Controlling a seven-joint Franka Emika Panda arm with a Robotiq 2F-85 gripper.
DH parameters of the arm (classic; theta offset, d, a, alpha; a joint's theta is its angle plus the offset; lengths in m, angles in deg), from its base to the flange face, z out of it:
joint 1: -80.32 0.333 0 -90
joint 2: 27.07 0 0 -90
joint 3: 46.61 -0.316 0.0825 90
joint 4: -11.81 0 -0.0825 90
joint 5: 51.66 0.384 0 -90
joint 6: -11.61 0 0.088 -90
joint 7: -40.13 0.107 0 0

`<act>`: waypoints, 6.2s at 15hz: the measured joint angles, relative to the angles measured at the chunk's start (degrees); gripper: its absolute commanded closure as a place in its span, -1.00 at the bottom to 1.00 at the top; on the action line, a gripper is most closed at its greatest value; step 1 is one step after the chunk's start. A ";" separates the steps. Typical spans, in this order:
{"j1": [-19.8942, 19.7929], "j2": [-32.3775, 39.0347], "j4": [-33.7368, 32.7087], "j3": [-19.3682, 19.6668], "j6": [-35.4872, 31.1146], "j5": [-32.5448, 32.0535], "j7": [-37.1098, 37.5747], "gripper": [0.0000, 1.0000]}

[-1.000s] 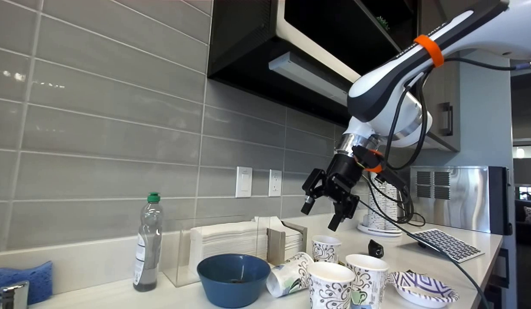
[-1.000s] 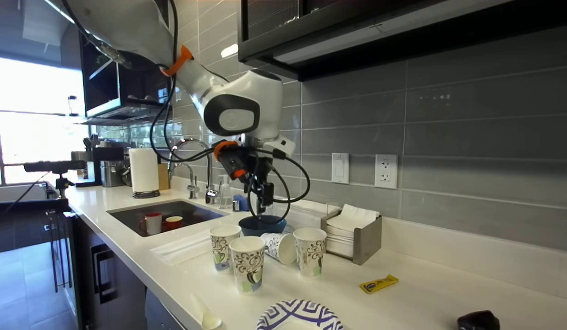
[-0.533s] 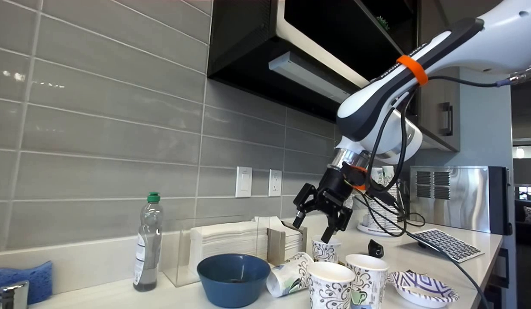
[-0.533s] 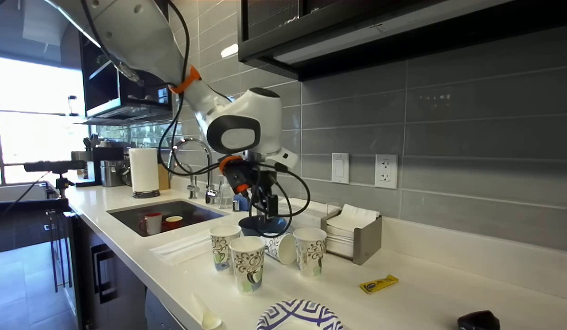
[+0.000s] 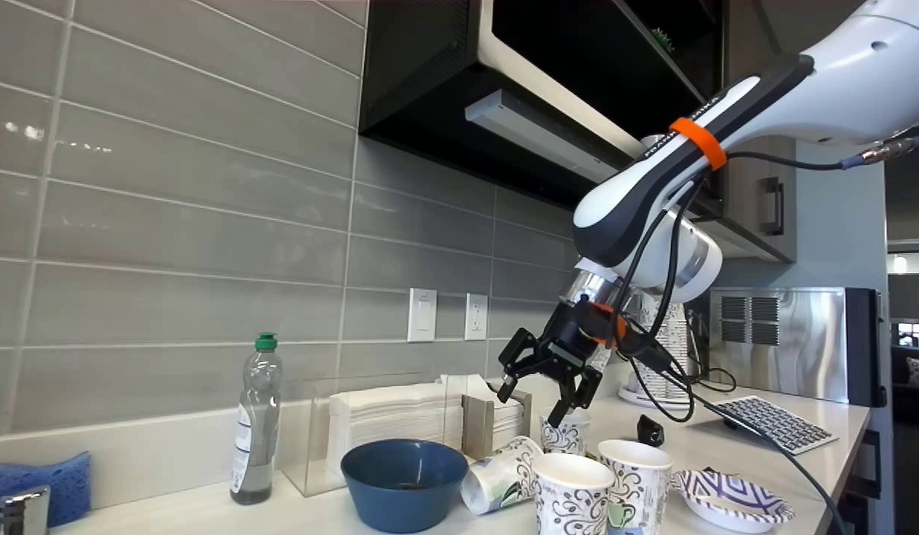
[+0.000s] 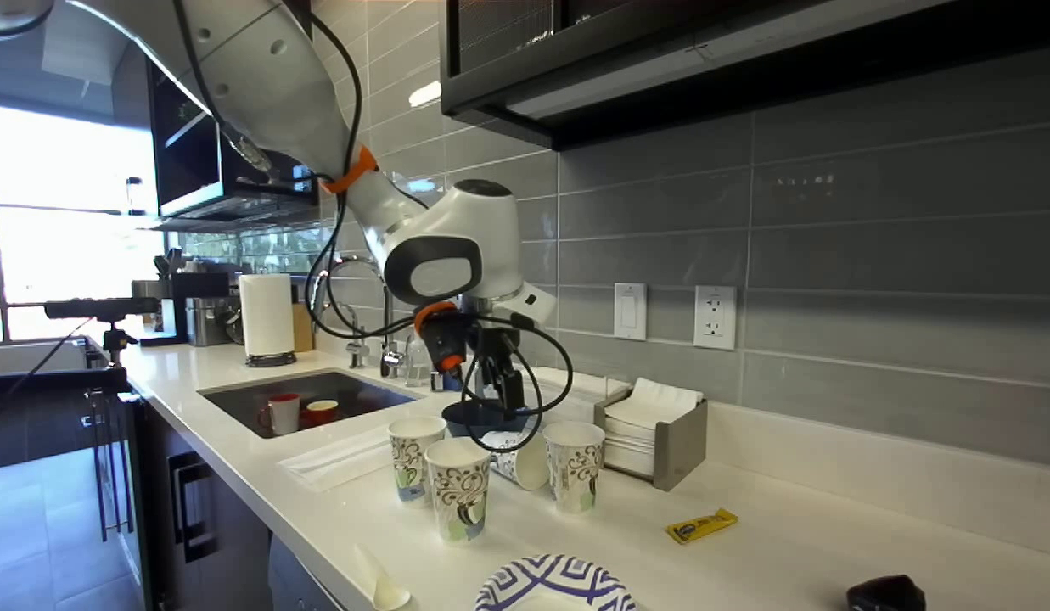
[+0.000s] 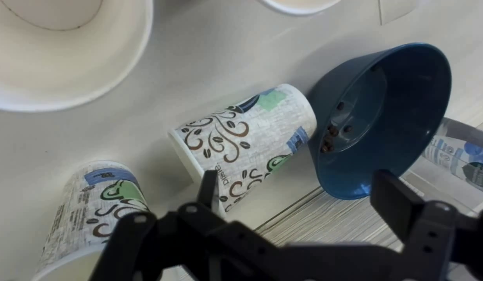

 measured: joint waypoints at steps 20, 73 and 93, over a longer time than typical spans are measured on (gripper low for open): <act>-0.72 4.34 -1.21 -0.66 -1.43 -0.72 2.51 -1.00; 3.00 7.70 -13.79 -1.61 6.66 -45.27 31.51 0.98; 6.80 9.62 -13.68 -1.34 10.64 -62.83 48.59 0.98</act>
